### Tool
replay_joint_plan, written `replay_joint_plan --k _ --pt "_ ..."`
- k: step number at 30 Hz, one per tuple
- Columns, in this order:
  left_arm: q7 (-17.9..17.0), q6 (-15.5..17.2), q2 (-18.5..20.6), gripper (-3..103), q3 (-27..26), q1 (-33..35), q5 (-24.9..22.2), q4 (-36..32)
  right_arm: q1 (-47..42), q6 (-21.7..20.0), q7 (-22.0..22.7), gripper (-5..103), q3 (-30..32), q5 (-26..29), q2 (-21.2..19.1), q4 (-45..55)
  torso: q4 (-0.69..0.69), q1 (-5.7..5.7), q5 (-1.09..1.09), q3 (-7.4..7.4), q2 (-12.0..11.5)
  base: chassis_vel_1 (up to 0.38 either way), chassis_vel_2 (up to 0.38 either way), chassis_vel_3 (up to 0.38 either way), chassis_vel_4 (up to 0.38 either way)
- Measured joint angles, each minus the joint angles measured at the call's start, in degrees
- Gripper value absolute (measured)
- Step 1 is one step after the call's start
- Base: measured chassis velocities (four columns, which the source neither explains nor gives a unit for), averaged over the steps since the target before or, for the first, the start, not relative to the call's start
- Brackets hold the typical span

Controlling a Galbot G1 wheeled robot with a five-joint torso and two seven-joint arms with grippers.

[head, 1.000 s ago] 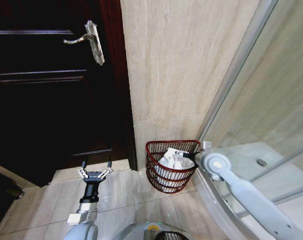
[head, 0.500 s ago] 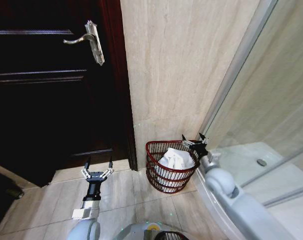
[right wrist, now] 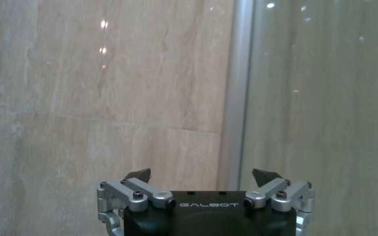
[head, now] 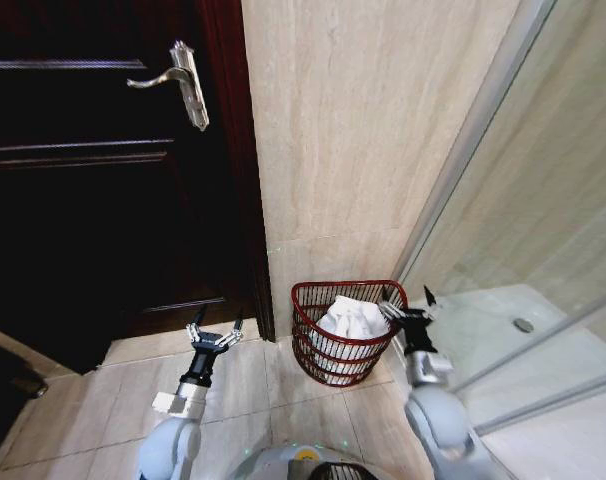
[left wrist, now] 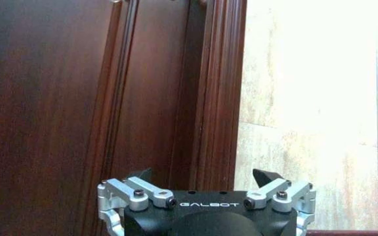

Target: Discard the used towel into the hamper.

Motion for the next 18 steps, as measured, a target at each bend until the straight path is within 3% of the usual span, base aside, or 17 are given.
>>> replay_joint_plan --k 5,7,8,11,18 --pt "-4.02 1.51 -0.38 100 -0.4 -0.24 2.25 0.21 -1.61 1.99 -1.54 100 1.28 -1.61 3.14 1.37 0.03 0.0 0.0 0.0 0.0 0.0 0.0 0.0 0.0" --pt "-7.38 2.89 -1.46 100 -0.62 0.02 3.43 -0.35 -3.65 2.97 -4.0 100 2.04 -3.19 5.17 2.06 0.07 0.0 0.0 0.0 0.0 0.0 0.0 0.0 0.0" --pt "-10.06 4.47 -2.05 100 -0.48 -0.09 5.02 -1.05 -5.38 3.46 -5.35 100 2.64 -4.07 6.12 2.39 0.06 0.0 0.02 0.0 0.0 0.0 0.0 0.0 0.0" --pt "-12.57 6.28 -2.52 100 0.05 -0.33 7.01 -2.39 -8.9 4.54 -6.18 100 3.0 -5.12 7.06 2.99 -0.01 0.0 0.01 0.0 0.0 0.0 0.0 0.0 0.0" --pt "-11.94 5.63 -2.99 100 0.06 -0.09 8.51 -3.66 -13.98 8.35 -3.09 100 1.64 -5.26 6.34 3.75 0.02 0.0 0.01 0.0 0.0 0.0 0.0 0.0 0.0"
